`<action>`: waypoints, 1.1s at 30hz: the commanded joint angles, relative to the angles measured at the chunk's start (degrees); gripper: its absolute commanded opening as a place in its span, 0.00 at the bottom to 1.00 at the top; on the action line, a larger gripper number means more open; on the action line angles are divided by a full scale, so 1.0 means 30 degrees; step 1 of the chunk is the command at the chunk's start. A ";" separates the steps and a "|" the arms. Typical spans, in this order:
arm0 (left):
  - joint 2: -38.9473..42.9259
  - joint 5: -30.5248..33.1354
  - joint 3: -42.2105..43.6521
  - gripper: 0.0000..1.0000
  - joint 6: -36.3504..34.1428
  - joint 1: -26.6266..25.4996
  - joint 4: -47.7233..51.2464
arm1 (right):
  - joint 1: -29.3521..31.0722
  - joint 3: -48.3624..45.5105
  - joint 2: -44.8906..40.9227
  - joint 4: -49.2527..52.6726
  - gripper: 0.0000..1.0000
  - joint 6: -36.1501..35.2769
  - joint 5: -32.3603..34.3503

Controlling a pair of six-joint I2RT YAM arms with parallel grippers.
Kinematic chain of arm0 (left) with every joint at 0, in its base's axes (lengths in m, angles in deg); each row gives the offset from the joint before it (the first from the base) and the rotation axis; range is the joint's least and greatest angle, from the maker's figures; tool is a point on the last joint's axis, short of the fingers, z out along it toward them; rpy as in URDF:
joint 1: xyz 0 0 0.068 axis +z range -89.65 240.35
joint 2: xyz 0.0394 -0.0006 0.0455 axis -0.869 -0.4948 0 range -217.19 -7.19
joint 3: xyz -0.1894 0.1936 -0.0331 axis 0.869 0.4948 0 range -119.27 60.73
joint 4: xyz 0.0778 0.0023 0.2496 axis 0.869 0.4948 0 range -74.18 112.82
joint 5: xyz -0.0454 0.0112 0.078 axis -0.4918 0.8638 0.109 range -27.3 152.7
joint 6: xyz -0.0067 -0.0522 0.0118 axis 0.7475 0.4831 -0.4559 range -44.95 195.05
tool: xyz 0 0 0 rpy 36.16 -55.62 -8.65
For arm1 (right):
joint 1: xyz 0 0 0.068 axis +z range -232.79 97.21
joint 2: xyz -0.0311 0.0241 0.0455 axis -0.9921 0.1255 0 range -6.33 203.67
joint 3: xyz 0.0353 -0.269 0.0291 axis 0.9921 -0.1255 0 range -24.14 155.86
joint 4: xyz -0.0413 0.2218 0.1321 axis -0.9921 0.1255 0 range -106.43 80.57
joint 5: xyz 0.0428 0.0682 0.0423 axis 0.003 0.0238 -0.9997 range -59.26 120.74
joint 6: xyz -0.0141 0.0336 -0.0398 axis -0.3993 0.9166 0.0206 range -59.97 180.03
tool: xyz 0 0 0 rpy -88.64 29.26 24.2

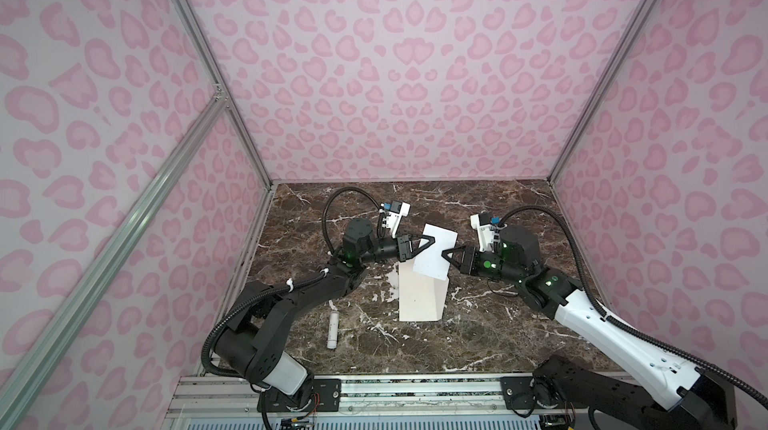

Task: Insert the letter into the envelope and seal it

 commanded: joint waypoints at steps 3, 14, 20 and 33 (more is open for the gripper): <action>0.0468 0.0056 0.0141 0.04 0.0221 0.0149 -0.1079 | -0.0521 -0.0644 -0.0576 -0.0161 0.50 -0.1557 -0.0632; -0.0363 -0.0368 0.1015 0.04 0.4103 0.0480 -0.6163 | -0.1060 -0.5703 -0.3157 -0.9505 0.76 -0.0409 -0.1353; -0.1244 -0.0565 0.1190 0.04 0.5601 0.0480 -0.8557 | -0.1072 -0.6036 -0.2612 -1.1284 0.76 -0.0013 -0.2151; -0.1890 -0.0610 0.1298 0.04 0.6263 0.0450 -0.9798 | -0.0338 -0.5261 0.0574 -1.3626 0.72 0.0697 -0.3485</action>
